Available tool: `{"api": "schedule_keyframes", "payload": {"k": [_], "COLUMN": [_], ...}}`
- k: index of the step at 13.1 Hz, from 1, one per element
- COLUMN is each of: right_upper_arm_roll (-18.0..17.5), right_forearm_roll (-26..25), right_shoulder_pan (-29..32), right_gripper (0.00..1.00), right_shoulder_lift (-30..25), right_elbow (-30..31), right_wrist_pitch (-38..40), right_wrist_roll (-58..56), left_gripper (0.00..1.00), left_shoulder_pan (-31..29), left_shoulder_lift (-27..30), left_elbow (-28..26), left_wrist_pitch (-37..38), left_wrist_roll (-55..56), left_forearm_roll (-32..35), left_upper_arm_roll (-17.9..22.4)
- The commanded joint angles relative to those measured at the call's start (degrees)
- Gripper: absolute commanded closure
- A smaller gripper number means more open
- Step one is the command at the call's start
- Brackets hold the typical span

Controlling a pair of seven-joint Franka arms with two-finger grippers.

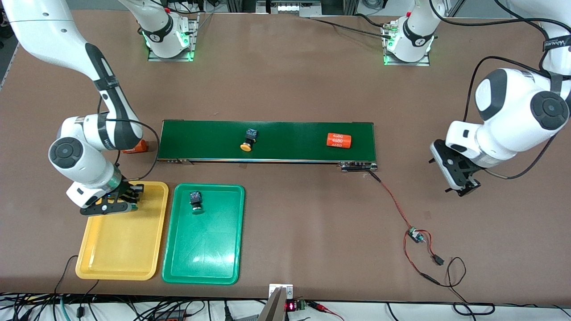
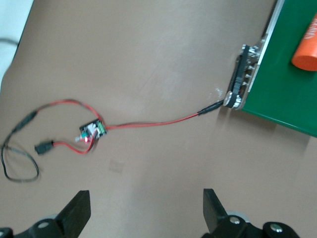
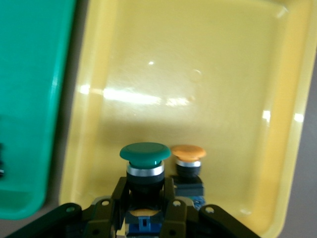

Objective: Sort buttons by color to trays
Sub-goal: 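Lower the green button into the green tray with the right gripper and release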

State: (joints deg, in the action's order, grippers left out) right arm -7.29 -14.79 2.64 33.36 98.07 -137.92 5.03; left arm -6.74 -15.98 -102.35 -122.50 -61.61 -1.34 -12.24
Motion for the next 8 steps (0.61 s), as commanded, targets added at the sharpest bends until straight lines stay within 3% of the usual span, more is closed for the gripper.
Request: {"api": "schedule_keyframes", "payload": {"k": [1, 5, 8], "right_upper_arm_roll": [-0.1, -2.8, -2.8], "right_forearm_roll": [-0.2, -0.2, -0.3], "right_shoulder_pan": [-3.1, -6.4, -8.8], "right_gripper": [0.85, 0.85, 0.85], "right_shoulder_lift": [3.1, 6.2, 9.2], "right_elbow": [-4.5, -7.9, -10.8], "right_wrist_pitch": [0.2, 0.0, -0.1], "right_wrist_roll": [1.7, 5.7, 6.0], "left_gripper": [0.00, 0.00, 0.00], "left_shoulder_pan": [1.2, 1.2, 1.2], "left_shoulder_lift": [0.0, 2.4, 2.8], "left_elbow": [4.0, 4.3, 4.9], "left_wrist_pitch": [4.8, 6.7, 7.0], "left_wrist_roll": [9.6, 30.5, 40.1], "left_forearm_roll": [-1.0, -0.4, -0.3], "left_upper_arm_roll": [0.9, 1.0, 3.4]}}
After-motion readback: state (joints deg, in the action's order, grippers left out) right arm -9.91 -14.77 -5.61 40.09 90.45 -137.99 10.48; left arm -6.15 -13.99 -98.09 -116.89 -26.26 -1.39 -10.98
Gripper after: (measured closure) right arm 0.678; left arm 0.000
